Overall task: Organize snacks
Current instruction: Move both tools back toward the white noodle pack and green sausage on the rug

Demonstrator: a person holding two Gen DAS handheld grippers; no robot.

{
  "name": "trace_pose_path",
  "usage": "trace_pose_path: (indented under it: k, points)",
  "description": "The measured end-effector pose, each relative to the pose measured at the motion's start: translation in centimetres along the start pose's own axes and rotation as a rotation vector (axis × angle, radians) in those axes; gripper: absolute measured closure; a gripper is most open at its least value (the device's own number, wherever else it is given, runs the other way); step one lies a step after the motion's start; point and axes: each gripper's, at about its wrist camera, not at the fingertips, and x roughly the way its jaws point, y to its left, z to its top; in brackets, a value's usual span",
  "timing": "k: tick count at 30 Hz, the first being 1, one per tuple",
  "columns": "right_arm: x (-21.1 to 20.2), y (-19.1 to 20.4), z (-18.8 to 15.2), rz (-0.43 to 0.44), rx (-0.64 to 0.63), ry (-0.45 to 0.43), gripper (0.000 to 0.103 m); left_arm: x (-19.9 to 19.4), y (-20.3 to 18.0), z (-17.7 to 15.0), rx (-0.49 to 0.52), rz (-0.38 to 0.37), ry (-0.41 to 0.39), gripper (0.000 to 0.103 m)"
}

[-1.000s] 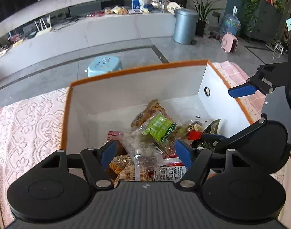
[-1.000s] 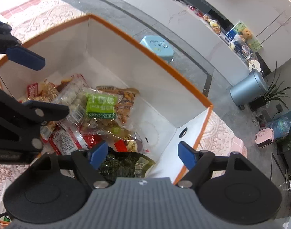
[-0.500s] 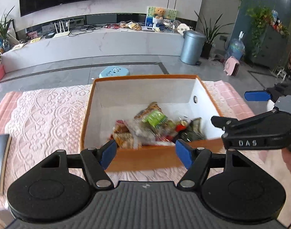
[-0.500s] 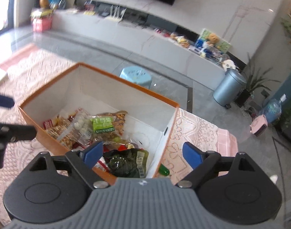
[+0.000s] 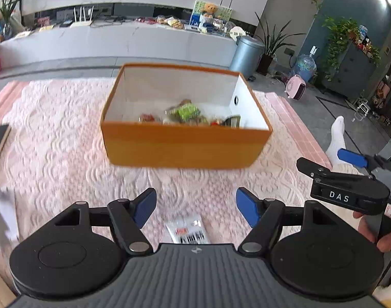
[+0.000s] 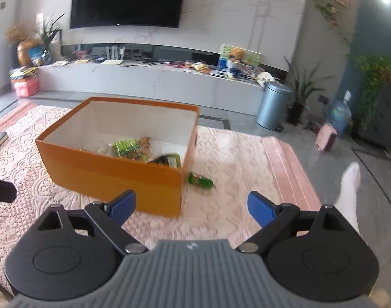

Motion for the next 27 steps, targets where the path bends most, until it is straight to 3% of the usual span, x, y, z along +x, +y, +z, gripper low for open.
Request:
trace_pose_path:
  k: [5, 10, 16, 27]
  points:
    - [-1.3, -0.2, -3.6, -0.033, 0.013, 0.007, 0.012, 0.4, 0.2, -2.3, -0.017, -0.010, 0.050, 0.020]
    - [-1.1, -0.8, -6.8, 0.025, 0.056, 0.076, 0.018, 1.7, -0.2, -4.8, -0.041, -0.023, 0.127, 0.020]
    - [-0.3, -0.3, -10.4, 0.044, 0.035, 0.108, 0.024, 5.0, -1.0, -6.7, -0.085, 0.023, 0.209, 0.019]
    - [1.5, -2.0, -11.4, 0.094, 0.142, 0.152, 0.024, 10.9, -2.8, -9.1, -0.116, 0.152, 0.206, 0.018]
